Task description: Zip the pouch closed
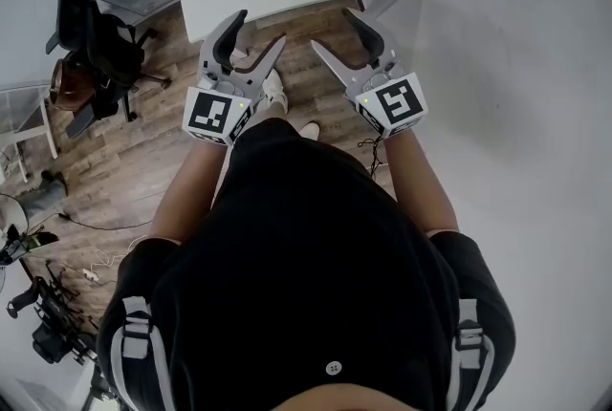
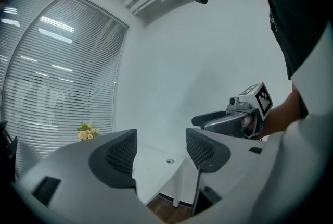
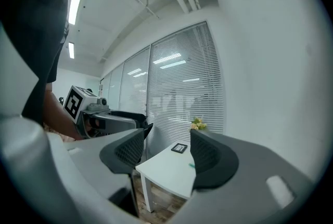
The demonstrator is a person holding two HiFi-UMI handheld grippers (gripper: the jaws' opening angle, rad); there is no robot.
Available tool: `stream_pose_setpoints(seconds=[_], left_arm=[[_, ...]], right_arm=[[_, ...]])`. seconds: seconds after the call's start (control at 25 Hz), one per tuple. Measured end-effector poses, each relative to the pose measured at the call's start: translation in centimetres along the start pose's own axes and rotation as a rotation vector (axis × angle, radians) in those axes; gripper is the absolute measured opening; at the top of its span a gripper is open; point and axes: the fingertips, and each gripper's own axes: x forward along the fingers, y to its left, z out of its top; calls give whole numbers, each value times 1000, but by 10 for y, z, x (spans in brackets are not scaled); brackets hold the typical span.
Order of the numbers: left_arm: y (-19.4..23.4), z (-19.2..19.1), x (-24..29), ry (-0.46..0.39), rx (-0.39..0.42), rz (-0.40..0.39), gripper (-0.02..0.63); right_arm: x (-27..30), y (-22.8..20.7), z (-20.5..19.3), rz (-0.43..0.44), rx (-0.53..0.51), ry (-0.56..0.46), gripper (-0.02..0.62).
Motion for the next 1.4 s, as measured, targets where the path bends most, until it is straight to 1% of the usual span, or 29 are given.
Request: stream_pose_setpoints(seconds=[0.28, 0.44, 0.68, 1.08, 1.28, 1.4], left_arm=[[35, -2, 34, 3, -15, -9, 284], [65, -4, 52, 8, -11, -24, 284], [112, -2, 77, 17, -34, -21, 284], [186, -7, 105, 31, -52, -32, 284], [213, -13, 115, 48, -32, -43, 284], [223, -18, 122, 60, -51, -40, 284]], right_arm=[[35, -33, -4, -20, 12, 20, 288], [67, -51, -7, -25, 25, 26, 288], [112, -74, -3, -31, 39, 38, 288], [183, -94, -9, -49, 42, 93, 288], [207, -103, -15, -65, 52, 104, 287], [216, -108, -19, -66, 55, 110, 287]])
